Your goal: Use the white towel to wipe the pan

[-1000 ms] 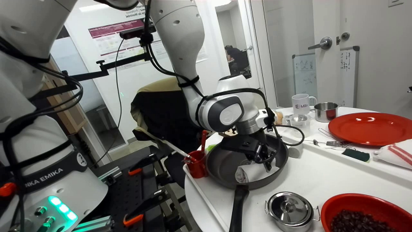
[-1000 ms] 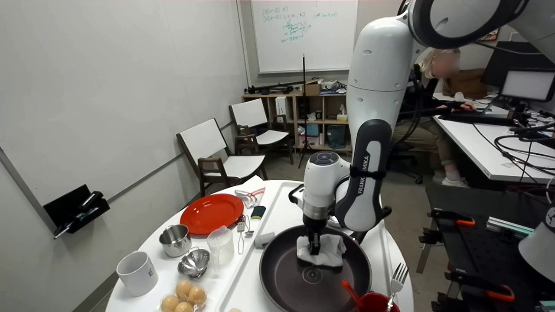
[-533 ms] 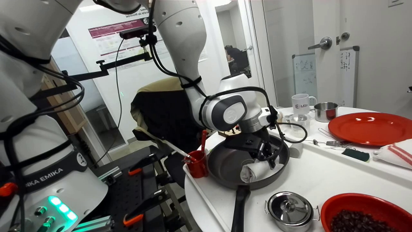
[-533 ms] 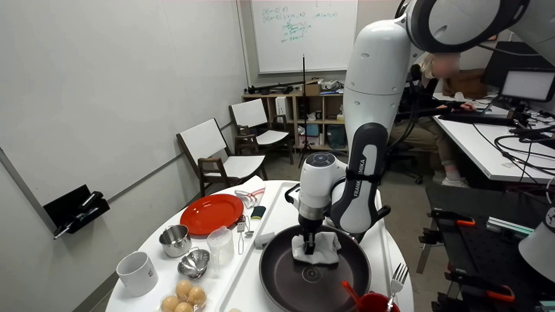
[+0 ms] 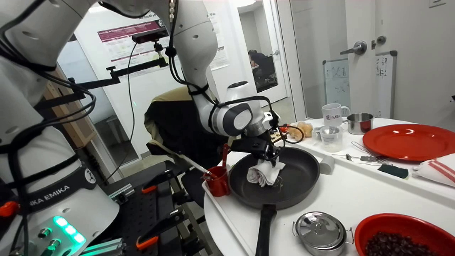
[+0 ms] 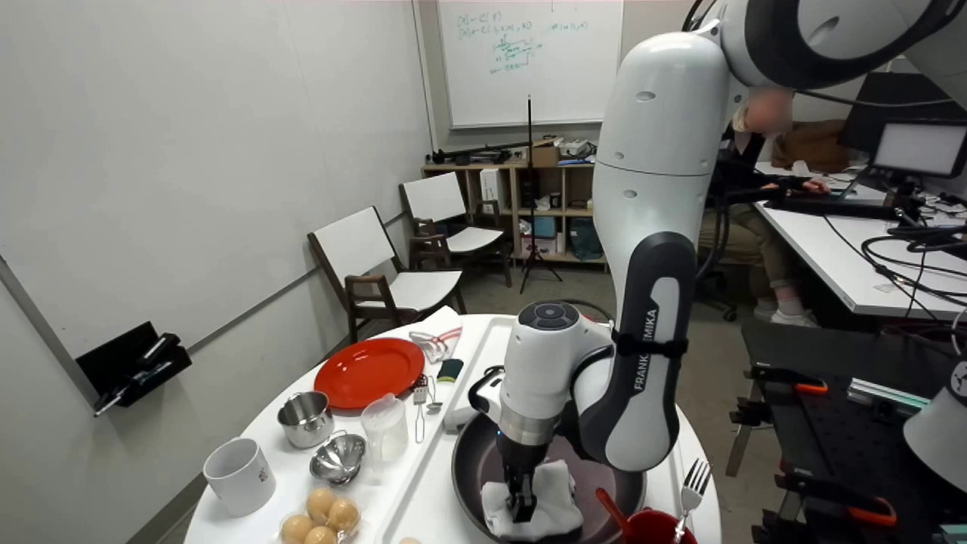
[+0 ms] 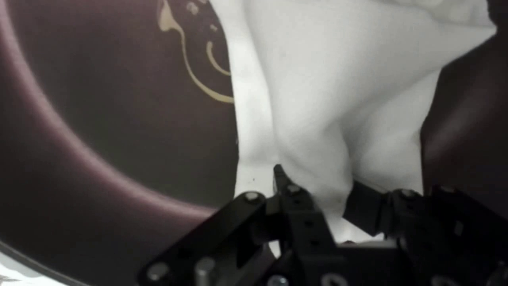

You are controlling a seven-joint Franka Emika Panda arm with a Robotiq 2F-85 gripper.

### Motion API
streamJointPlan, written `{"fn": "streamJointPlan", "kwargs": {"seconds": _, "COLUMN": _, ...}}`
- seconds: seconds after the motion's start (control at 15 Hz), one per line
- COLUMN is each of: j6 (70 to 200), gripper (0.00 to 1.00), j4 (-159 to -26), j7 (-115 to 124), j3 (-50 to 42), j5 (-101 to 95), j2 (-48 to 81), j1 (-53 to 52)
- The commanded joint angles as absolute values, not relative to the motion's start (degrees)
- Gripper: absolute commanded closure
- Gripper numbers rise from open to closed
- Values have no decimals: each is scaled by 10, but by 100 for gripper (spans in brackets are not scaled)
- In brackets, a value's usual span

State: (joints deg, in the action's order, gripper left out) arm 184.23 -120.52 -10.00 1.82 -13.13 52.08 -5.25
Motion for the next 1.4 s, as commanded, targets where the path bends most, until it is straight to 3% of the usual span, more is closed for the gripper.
{"fn": "streamJointPlan", "kwargs": {"seconds": 0.0, "j6": 1852, "gripper": 96, "j4": -1194, "j7": -107, "j3": 28, "j5": -129, "j2": 533, "j1": -42}}
{"fn": "streamJointPlan", "kwargs": {"seconds": 0.6, "j6": 1857, "gripper": 96, "j4": -1182, "j7": -98, "j3": -30, "j5": -113, "j2": 537, "j1": 45}}
{"fn": "streamJointPlan", "kwargs": {"seconds": 1.33, "j6": 1864, "gripper": 96, "j4": -1213, "j7": -119, "j3": 67, "j5": -139, "j2": 534, "j1": -2}}
